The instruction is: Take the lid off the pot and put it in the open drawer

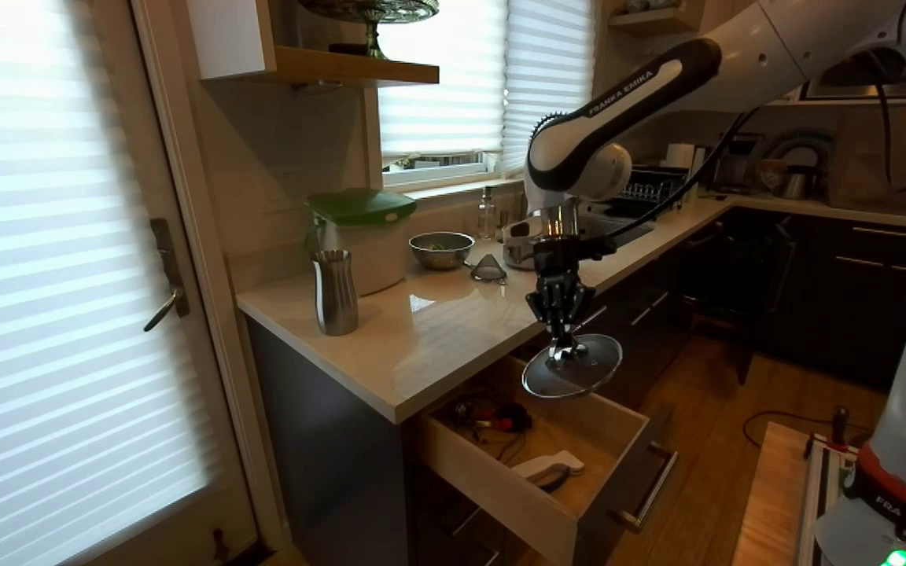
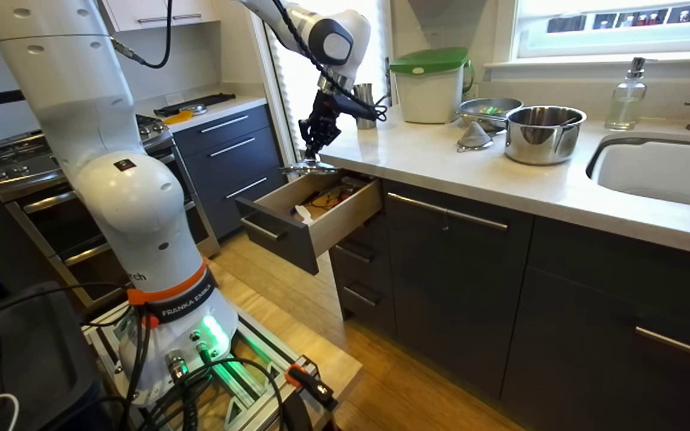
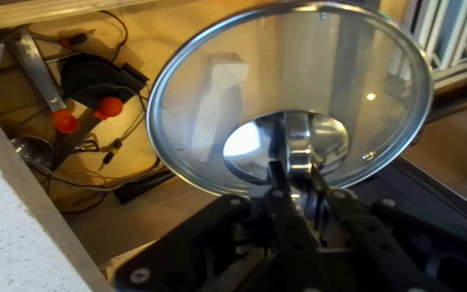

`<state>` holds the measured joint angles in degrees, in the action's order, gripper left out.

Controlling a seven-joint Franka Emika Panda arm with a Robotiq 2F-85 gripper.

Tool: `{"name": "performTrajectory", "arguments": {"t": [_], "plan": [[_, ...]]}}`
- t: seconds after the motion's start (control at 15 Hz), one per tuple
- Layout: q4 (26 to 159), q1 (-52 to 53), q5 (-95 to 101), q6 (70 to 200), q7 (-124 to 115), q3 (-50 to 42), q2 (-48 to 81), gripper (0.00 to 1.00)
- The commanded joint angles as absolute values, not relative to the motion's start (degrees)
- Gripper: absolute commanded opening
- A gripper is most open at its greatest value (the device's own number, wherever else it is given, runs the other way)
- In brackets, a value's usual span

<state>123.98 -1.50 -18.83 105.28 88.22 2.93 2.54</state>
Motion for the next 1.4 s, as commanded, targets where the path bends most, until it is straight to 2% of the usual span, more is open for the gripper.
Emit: {"name": "performTrajectory", "arguments": {"t": [0.0, 0.6, 1.07, 1.13, 1.27, 1.33], "plan": [[131.3, 1.3, -20.1, 120.3, 87.5, 4.2, 1.9, 0.04], [136.7, 3.2, -24.2, 137.4, 88.7, 8.0, 6.3, 0.04], [137.6, 2.3, -28.2, 134.7, 90.4, 8.4, 8.9, 0.04], [137.6, 2.2, -28.1, 134.7, 90.0, 8.4, 9.3, 0.37], [137.1, 1.9, -27.4, 133.6, 88.8, 8.1, 9.8, 0.46], [136.8, 1.8, -27.2, 132.8, 88.3, 8.0, 9.8, 0.54]]}}
